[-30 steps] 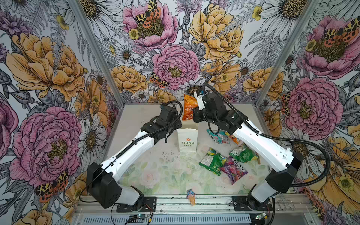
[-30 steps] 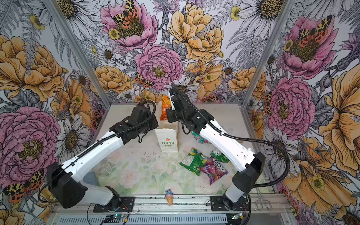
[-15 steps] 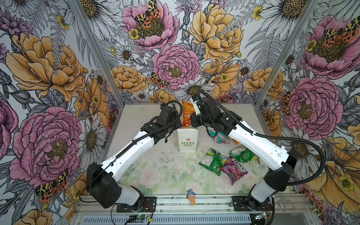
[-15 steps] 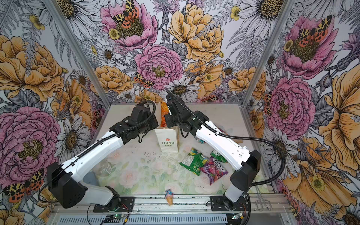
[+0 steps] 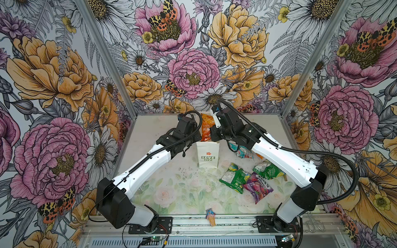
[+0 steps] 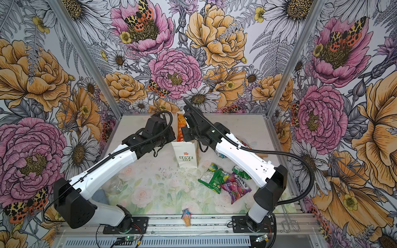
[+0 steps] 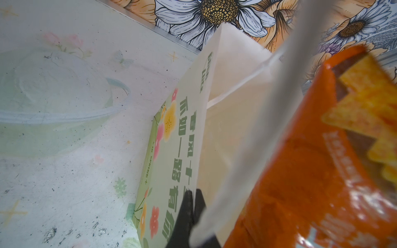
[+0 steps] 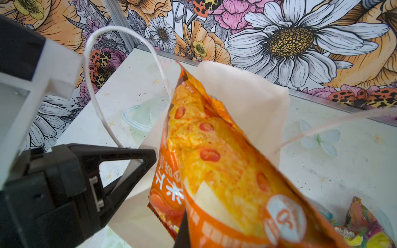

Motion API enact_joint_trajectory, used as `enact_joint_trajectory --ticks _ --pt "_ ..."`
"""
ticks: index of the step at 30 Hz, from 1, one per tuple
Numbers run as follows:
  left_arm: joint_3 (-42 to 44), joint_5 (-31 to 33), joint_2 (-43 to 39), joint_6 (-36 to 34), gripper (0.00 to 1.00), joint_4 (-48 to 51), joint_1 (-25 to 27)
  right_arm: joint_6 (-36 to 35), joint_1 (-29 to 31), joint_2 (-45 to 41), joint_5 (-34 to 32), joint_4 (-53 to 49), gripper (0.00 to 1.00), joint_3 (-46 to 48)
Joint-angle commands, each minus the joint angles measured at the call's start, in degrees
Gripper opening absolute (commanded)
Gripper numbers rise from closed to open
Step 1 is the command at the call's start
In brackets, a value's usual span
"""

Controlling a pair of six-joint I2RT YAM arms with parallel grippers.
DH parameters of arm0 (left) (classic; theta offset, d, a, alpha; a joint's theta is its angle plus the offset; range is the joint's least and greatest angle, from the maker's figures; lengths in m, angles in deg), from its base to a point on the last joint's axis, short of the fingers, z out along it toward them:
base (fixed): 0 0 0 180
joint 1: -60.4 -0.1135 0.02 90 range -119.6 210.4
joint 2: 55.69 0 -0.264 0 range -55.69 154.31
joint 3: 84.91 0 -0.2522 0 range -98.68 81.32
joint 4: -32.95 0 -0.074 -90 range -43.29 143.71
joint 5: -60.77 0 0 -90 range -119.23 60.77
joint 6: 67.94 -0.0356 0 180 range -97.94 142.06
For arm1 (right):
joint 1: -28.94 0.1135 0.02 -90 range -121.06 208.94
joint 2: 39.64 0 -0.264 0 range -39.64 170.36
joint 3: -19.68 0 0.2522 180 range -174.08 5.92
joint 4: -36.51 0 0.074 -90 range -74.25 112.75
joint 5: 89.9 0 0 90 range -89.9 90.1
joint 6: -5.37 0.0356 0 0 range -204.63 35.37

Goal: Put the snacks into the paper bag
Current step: 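Lower the orange chip bag into the paper bag and open the right gripper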

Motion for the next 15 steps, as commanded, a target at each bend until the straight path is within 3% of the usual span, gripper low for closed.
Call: enact_joint_trajectory --ticks 1,5,10,15 --pt "-0.1 -1.3 0.8 0.8 0.00 -0.1 0.5 1.3 0.4 -0.8 0.8 0.2 0.10 0.3" --pt "0.1 -1.2 0.4 0.9 0.00 -0.1 0.4 1.6 0.4 -0.9 1.0 0.2 0.20 0.2" --pt "0.2 -1.0 0.2 1.0 0.00 -0.1 0.4 1.6 0.4 -1.5 1.9 0.3 0.42 0.2" --pt "0.4 -1.2 0.4 1.2 0.00 -0.1 0.3 1.5 0.4 -3.1 3.8 0.3 0.52 0.2"
